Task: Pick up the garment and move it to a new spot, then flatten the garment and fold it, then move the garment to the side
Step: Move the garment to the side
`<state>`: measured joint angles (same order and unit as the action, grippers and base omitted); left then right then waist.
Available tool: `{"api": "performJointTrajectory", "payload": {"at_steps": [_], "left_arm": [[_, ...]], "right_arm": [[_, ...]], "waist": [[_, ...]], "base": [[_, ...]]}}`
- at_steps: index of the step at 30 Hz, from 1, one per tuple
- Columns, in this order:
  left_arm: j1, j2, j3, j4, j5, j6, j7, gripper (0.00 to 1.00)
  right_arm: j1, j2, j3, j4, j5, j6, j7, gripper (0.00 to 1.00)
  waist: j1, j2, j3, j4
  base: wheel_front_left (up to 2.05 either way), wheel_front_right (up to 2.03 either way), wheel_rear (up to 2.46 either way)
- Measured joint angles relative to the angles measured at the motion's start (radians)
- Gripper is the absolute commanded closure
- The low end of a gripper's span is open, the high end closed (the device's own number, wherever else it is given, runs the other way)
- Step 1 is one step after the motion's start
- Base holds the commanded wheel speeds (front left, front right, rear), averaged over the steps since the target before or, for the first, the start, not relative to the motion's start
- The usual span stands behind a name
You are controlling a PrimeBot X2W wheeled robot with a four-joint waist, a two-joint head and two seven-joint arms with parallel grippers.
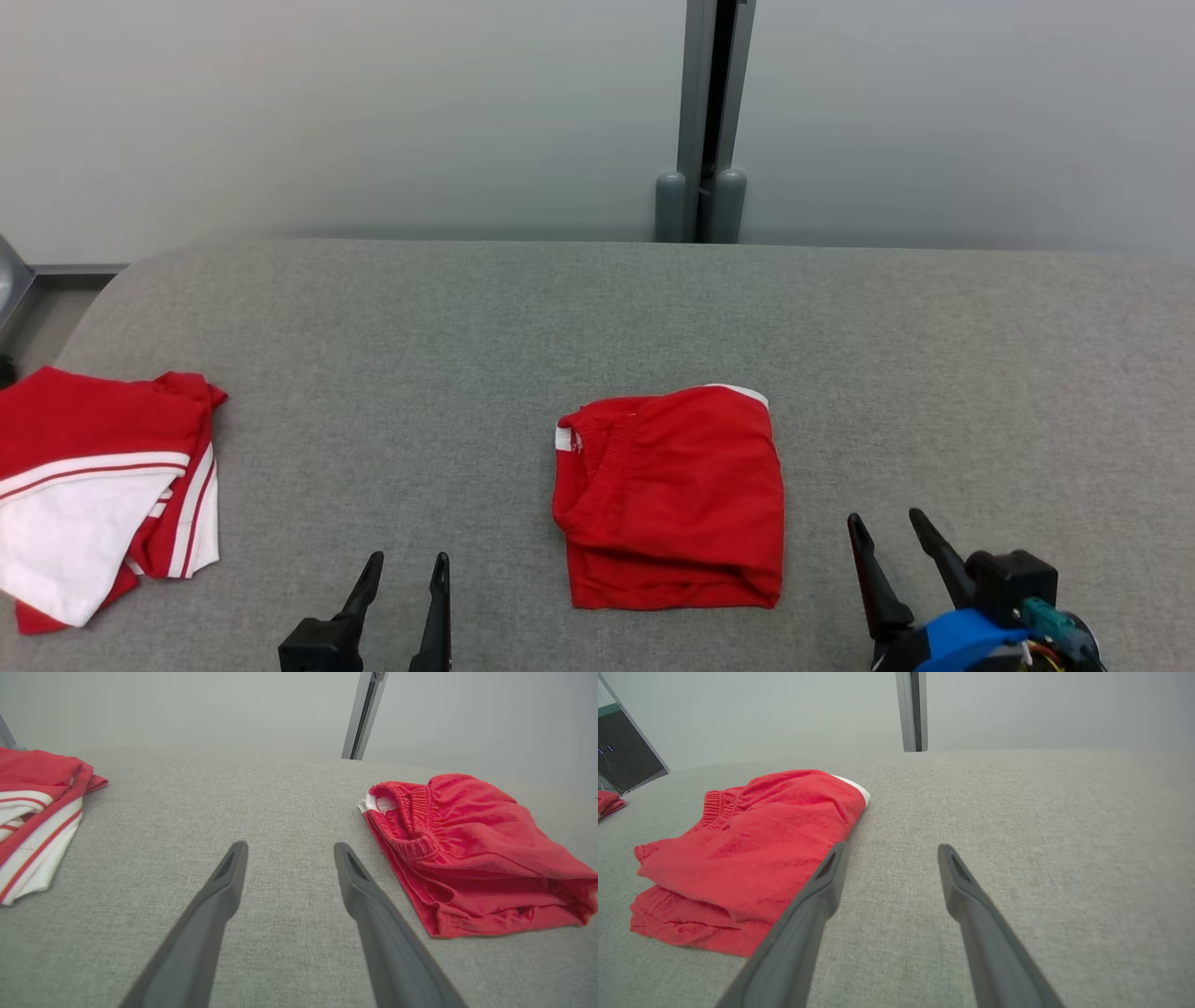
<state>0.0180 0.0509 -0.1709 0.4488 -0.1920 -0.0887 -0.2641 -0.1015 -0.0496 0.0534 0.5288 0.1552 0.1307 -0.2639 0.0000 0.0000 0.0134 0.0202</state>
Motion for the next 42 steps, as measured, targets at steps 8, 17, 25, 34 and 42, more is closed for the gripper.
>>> {"api": "performJointTrajectory", "payload": {"at_steps": [8, 17, 25, 34, 42], "left_arm": [[-0.039, 0.001, 0.002, -0.003, -0.028, -0.006, 0.000, 0.00], [-0.054, 0.001, 0.029, 0.007, -0.015, -0.021, 0.000, 0.00], [-0.040, 0.000, 0.048, -0.004, 0.001, -0.027, 0.000, 0.00], [-0.080, 0.000, -0.049, -0.040, 0.007, -0.036, 0.000, 0.00], [-0.108, -0.001, -0.177, -0.059, -0.020, -0.040, 0.000, 0.00]], "right_arm": [[-0.189, 0.000, 0.048, 0.188, 0.062, 0.000, 0.000, 0.00], [-0.325, 0.000, 0.004, 0.460, 0.038, 0.000, -0.002, 1.00], [-0.317, 0.004, -0.025, 0.406, 0.027, 0.001, 0.000, 1.00], [-0.287, 0.002, 0.025, 0.334, 0.027, 0.000, 0.000, 1.00], [-0.240, 0.001, 0.056, 0.300, 0.051, 0.000, 0.000, 1.00]], "waist": [[0.0001, 0.0000, 0.054, 0.071], [0.0001, 0.0000, 0.109, 0.180], [0.0000, 0.0000, 0.123, 0.116], [0.0001, 0.0000, 0.142, -0.114], [0.0001, 0.0000, 0.134, -0.304]], "base": [[0.00, 0.00, 0.00], [0.00, 0.00, 0.00], [0.00, 0.00, 0.00], [0.00, 0.00, 0.00], [0.00, 0.00, 0.00]]}}
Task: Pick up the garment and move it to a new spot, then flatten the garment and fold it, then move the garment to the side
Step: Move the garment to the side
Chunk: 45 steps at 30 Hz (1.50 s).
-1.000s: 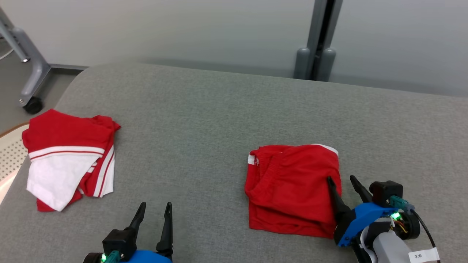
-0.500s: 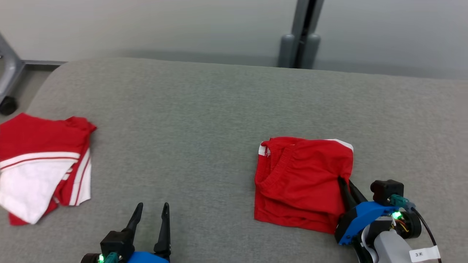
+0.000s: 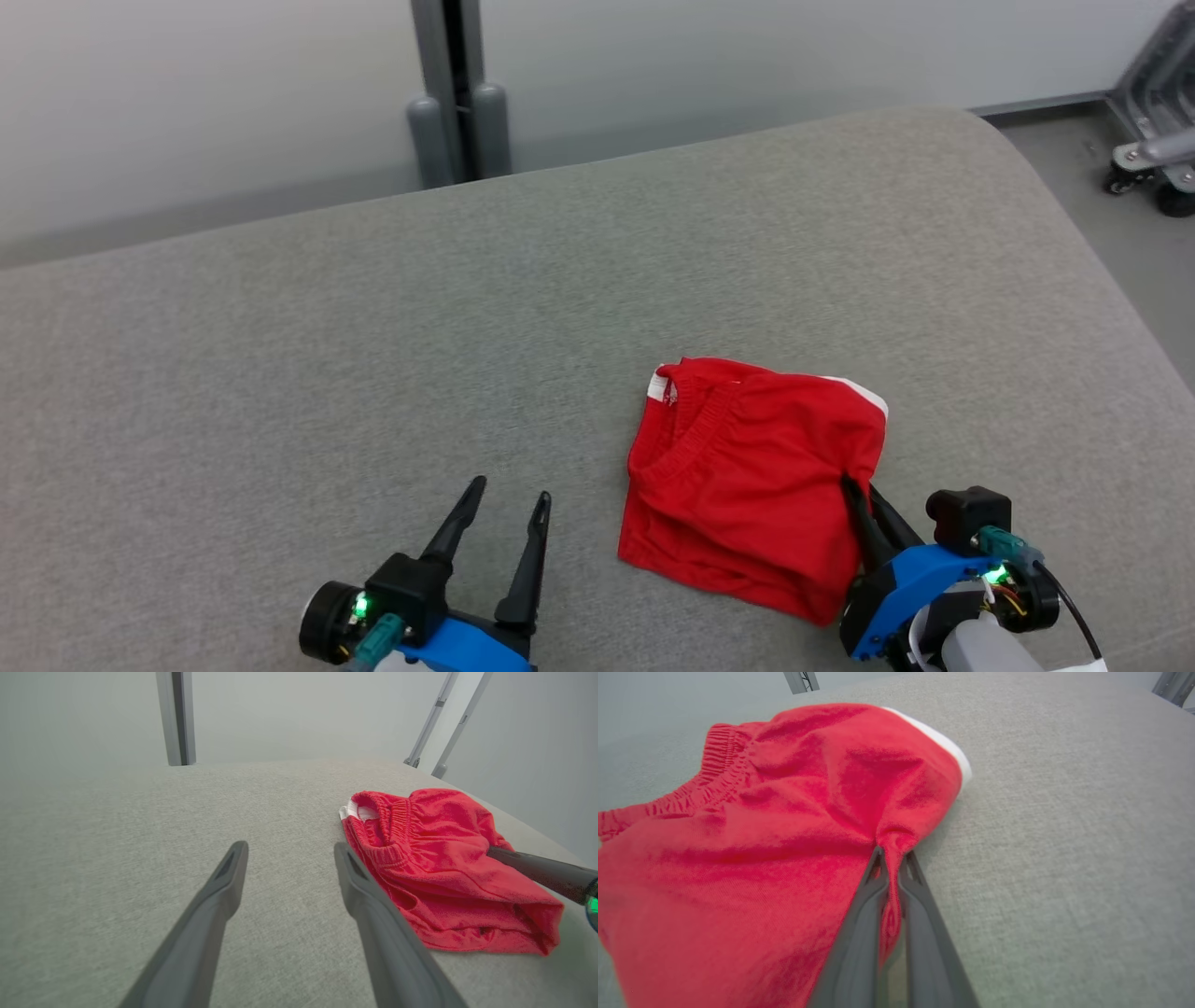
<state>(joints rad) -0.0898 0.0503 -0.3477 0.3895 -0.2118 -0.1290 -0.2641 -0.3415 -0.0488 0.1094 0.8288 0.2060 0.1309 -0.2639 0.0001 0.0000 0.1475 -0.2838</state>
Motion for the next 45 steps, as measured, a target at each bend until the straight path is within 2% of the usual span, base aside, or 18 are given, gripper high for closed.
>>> {"api": "performJointTrajectory", "payload": {"at_steps": [4, 7, 11, 15, 18, 25, 29, 32, 37, 38, 39, 40, 41, 45], "left_arm": [[-0.004, 0.000, -0.067, -0.001, 0.001, 0.000, 0.000, 0.00], [-0.005, -0.001, -0.092, 0.002, 0.000, 0.000, 0.000, 0.00], [-0.005, 0.011, -0.116, 0.012, -0.001, 0.000, 0.000, 0.00], [-0.011, 0.036, -0.119, 0.018, -0.001, 0.000, 0.000, 0.00], [-0.021, 0.053, -0.111, 0.018, -0.001, 0.000, 0.000, 0.00], [-0.054, 0.079, -0.077, 0.002, 0.001, 0.000, 0.000, 0.00], [-0.065, 0.087, -0.060, -0.005, 0.004, 0.000, 0.000, 0.00], [-0.079, 0.090, -0.056, -0.011, 0.008, 0.000, 0.000, 0.00], [-0.087, 0.092, -0.055, -0.015, 0.010, -0.001, 0.000, 0.00], [-0.091, 0.092, -0.052, -0.014, 0.010, -0.001, 0.000, 0.00], [-0.093, 0.092, -0.050, -0.013, 0.011, -0.001, 0.000, 0.00], [-0.095, 0.091, -0.050, -0.013, 0.011, -0.001, 0.000, 0.00], [-0.096, 0.090, -0.049, -0.012, 0.012, -0.001, 0.000, 0.00], [-0.097, 0.083, -0.031, -0.004, 0.014, -0.001, 0.000, 0.00]], "right_arm": [[0.017, 0.000, -0.002, -0.015, 0.012, 0.000, 0.000, 1.00], [0.019, -0.001, -0.007, -0.026, 0.013, 0.000, 0.000, 1.00], [0.005, 0.000, -0.037, -0.024, -0.022, 0.000, 0.000, 1.00], [-0.079, -0.003, -0.116, 0.001, -0.145, 0.000, 0.000, 1.00], [-0.146, -0.049, -0.182, 0.042, -0.240, 0.000, 0.003, 1.00], [-0.288, -0.214, -0.367, 0.108, -0.398, 0.000, 0.074, 1.00], [-0.335, -0.274, -0.475, 0.114, -0.484, 0.000, 0.116, 1.00], [-0.356, -0.298, -0.561, 0.099, -0.547, 0.000, 0.140, 1.00], [-0.382, -0.291, -0.681, 0.054, -0.646, 0.000, 0.161, 1.00], [-0.387, -0.288, -0.701, 0.044, -0.670, 0.000, 0.161, 0.93], [-0.392, -0.283, -0.720, 0.029, -0.688, 0.000, 0.156, 0.66], [-0.397, -0.276, -0.739, 0.017, -0.704, 0.000, 0.147, 0.09], [-0.406, -0.267, -0.759, 0.008, -0.719, 0.000, 0.140, 0.00], [-0.437, -0.215, -0.801, -0.017, -0.753, 0.000, 0.070, 0.00]], "waist": [[-0.0001, 0.0000, -0.010, -0.059], [-0.0001, 0.0000, -0.012, -0.078], [-0.0002, 0.0000, 0.004, -0.070], [-0.0001, 0.0000, 0.029, -0.043], [-0.0001, 0.0000, 0.051, -0.014], [-0.0001, 0.0000, 0.115, 0.064], [0.0000, 0.0000, 0.151, 0.103], [0.0000, 0.0000, 0.174, 0.126], [0.0000, 0.0000, 0.199, 0.149], [0.0000, 0.0000, 0.201, 0.151], [0.0000, 0.0000, 0.203, 0.153], [0.0000, 0.0000, 0.204, 0.154], [0.0000, 0.0000, 0.204, 0.154], [0.0000, 0.0000, 0.198, 0.153]], "base": [[0.00, 0.00, 0.00], [0.00, 0.00, 0.00], [0.00, 0.00, 0.00], [0.00, 0.00, 0.00], [0.00, 0.00, 0.00], [0.00, 0.00, 0.00], [0.00, 0.00, 0.00], [0.00, 0.00, 0.00], [0.00, 0.00, 0.00], [0.00, 0.00, 0.00], [0.00, 0.00, 0.00], [0.00, 0.00, 0.00], [0.00, 0.00, 0.00], [0.00, 0.00, 0.00]]}}
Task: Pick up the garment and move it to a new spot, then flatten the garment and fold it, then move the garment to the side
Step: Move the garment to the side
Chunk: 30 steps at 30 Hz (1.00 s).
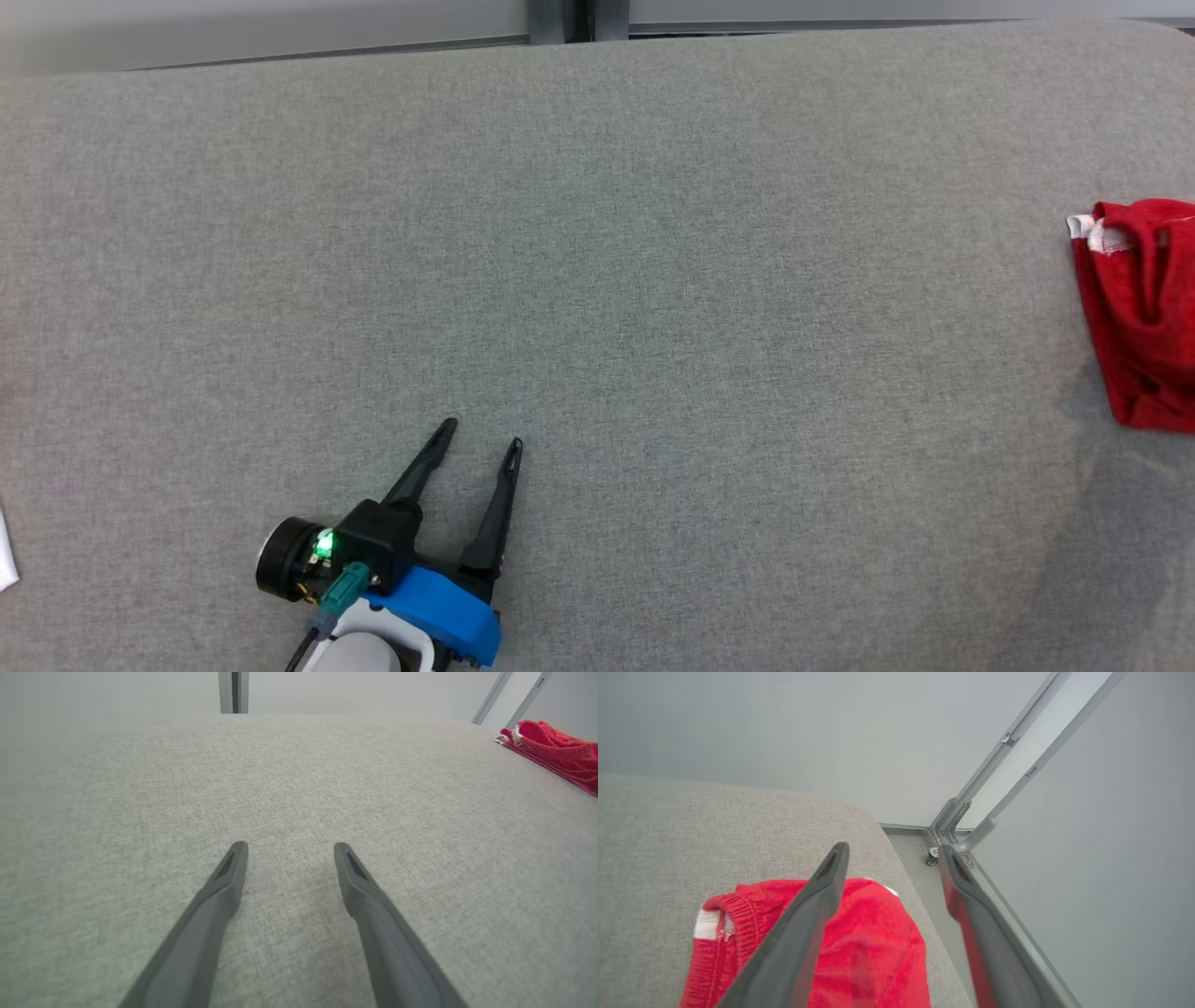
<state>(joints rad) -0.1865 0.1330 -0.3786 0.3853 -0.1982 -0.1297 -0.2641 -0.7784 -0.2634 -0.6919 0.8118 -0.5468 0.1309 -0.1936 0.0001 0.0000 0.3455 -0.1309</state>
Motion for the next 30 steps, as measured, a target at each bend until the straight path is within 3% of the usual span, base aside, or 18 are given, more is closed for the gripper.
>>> {"api": "performJointTrajectory", "payload": {"at_steps": [6, 10, 18, 21, 30], "left_arm": [[0.000, -0.013, 0.077, 0.007, 0.007, 0.000, 0.000, 0.00], [0.002, -0.025, 0.144, 0.008, 0.018, 0.000, 0.000, 0.00], [0.023, -0.049, 0.268, 0.019, 0.035, 0.003, 0.000, 0.00], [0.030, -0.057, 0.298, 0.028, 0.044, 0.003, 0.000, 0.00], [0.069, -0.075, 0.361, 0.040, 0.071, 0.007, 0.000, 0.00]], "right_arm": [[-0.033, 0.119, 0.048, -0.023, 0.025, 0.000, -0.065, 0.00], [-0.004, 0.189, 0.171, -0.124, 0.124, 0.000, -0.068, 0.00], [0.210, 0.212, 0.463, -0.211, 0.435, 0.000, -0.068, 0.00], [0.295, 0.216, 0.528, -0.221, 0.537, 0.000, -0.068, 0.00], [0.454, 0.214, 0.604, -0.225, 0.605, 0.000, -0.069, 0.00]], "waist": [[0.0000, 0.0000, -0.030, 0.005], [0.0000, 0.0000, -0.061, 0.018], [0.0000, 0.0000, -0.122, 0.059], [0.0000, 0.0000, -0.142, 0.070], [0.0000, 0.0000, -0.199, 0.082]], "base": [[0.00, 0.00, 0.00], [0.00, 0.00, 0.00], [0.00, 0.00, 0.00], [0.00, 0.00, 0.00], [0.00, 0.00, 0.00]]}}
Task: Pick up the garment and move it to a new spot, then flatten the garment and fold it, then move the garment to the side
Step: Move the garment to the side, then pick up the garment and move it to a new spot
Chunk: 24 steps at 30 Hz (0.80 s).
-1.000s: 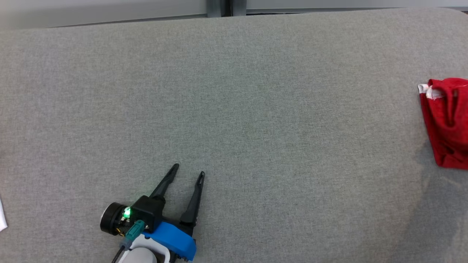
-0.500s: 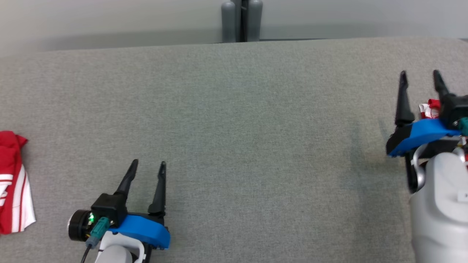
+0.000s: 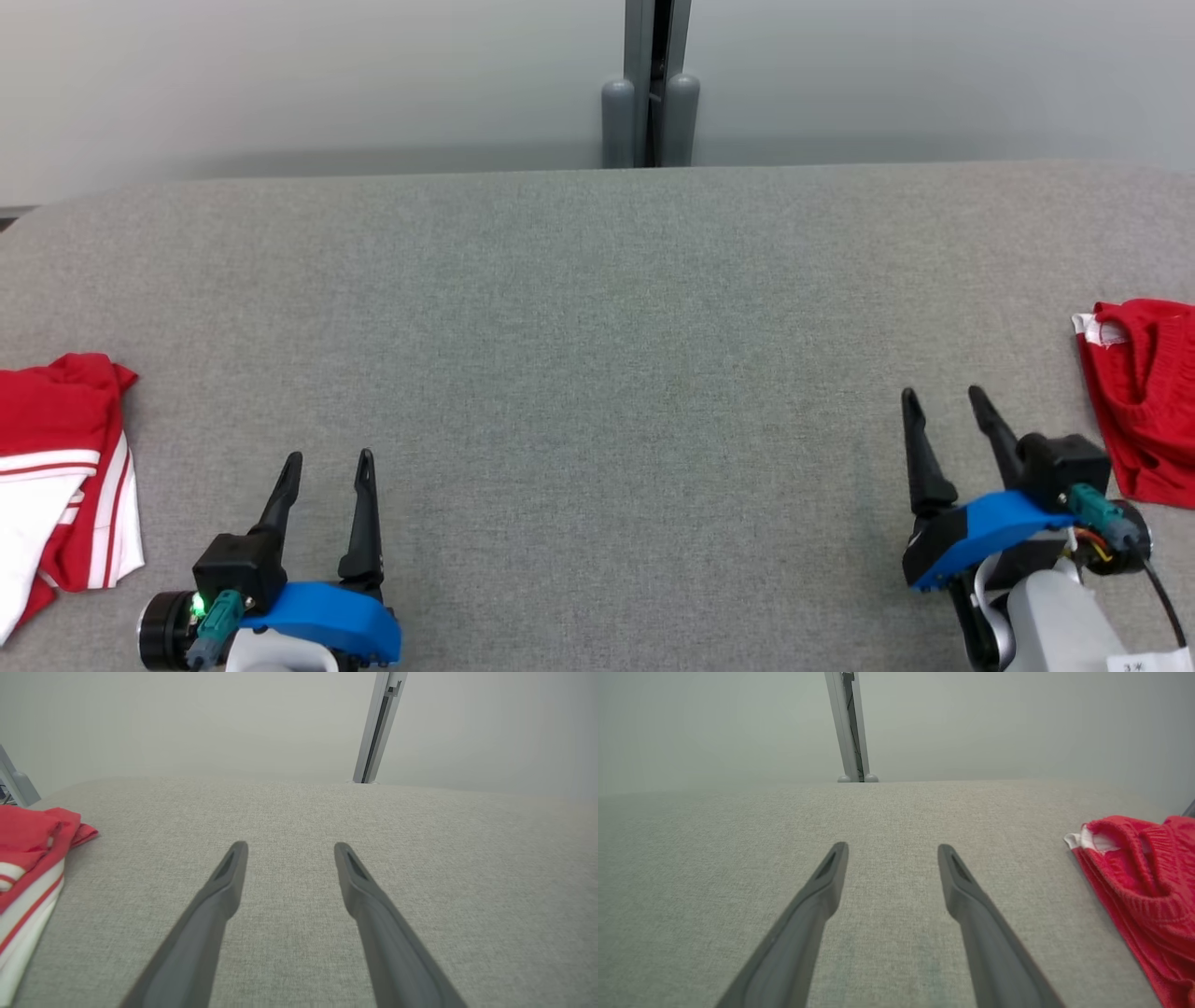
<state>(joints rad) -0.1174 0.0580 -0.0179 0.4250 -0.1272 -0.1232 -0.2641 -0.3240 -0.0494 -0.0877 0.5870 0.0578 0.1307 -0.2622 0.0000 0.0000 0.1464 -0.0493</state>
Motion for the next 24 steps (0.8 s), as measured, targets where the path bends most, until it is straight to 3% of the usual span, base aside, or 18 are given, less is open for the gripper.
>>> {"api": "performJointTrajectory", "payload": {"at_steps": [15, 24], "left_arm": [[0.098, -0.006, 0.003, 0.008, -0.023, 0.036, 0.000, 0.00], [0.123, -0.007, 0.006, -0.004, -0.022, 0.040, 0.000, 0.00]], "right_arm": [[0.112, 0.000, 0.031, -0.010, 0.046, 0.000, 0.000, 0.00], [0.151, 0.000, 0.053, -0.015, 0.068, 0.000, 0.000, 0.00]], "waist": [[-0.0002, 0.0000, -0.121, 0.010], [-0.0002, 0.0000, -0.129, 0.015]], "base": [[0.00, 0.00, 0.00], [0.00, 0.00, 0.00]]}}
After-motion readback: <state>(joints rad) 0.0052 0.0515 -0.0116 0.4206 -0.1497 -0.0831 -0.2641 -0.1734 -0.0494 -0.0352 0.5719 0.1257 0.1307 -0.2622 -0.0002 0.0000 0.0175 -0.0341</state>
